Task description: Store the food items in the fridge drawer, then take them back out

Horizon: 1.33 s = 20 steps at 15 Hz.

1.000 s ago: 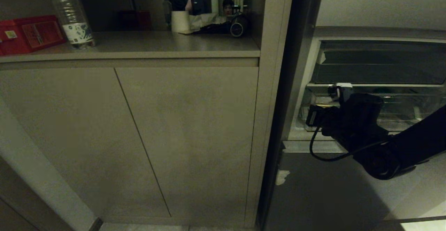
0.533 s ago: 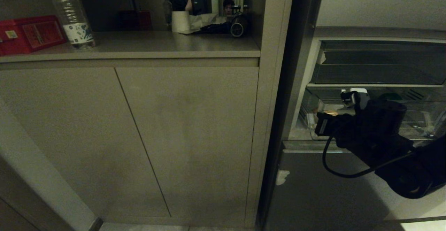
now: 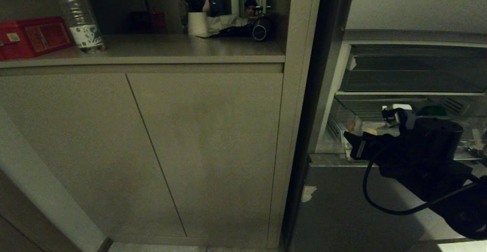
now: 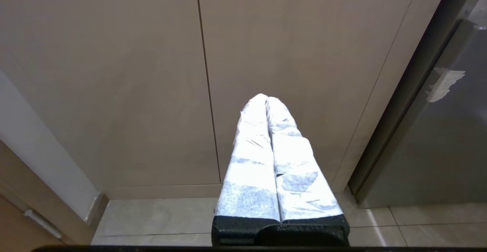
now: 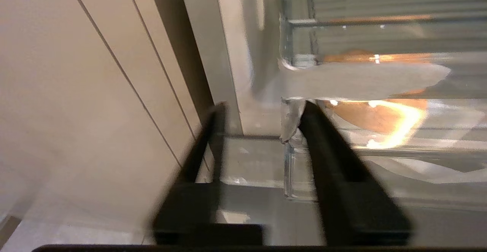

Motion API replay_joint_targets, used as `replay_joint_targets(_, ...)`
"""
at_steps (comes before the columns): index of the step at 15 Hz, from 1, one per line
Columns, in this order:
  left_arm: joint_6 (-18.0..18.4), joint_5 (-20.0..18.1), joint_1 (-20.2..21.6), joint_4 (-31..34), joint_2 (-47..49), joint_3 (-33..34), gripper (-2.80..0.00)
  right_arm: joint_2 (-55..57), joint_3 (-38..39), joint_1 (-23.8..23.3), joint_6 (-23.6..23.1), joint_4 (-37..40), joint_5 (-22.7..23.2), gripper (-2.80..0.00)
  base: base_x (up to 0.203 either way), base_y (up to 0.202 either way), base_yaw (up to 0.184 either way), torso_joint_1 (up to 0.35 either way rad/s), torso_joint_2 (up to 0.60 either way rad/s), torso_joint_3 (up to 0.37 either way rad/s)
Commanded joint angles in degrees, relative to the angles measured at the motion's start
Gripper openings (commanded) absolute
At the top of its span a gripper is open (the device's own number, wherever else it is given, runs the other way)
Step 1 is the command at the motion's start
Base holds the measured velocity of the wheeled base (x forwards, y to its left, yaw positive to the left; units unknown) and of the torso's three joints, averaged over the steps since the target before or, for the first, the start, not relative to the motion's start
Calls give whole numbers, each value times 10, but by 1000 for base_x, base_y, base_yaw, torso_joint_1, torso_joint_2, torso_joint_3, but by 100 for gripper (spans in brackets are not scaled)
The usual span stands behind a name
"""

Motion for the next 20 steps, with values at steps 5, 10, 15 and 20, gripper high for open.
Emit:
replay_joint_targets(5, 0, 0, 0, 0, 1, 0, -280, -110, 117, 0, 0, 0, -5, 0, 0, 0, 0, 0, 0, 0)
replay_joint_targets(10, 0, 1, 0, 0, 1, 0, -280, -169, 137, -9, 3, 4, -8, 0, 0, 0, 0, 0, 0, 0)
replay_joint_targets(15, 0, 0, 0, 0, 1, 0, -280, -218, -17, -61, -4, 191, -11, -280, 0, 0, 0, 0, 0, 0)
replay_joint_targets(20, 0, 0, 0, 0, 1, -1, -280, -158, -205, -82, -3, 421, 7, -280, 0, 0, 0, 0, 0, 0)
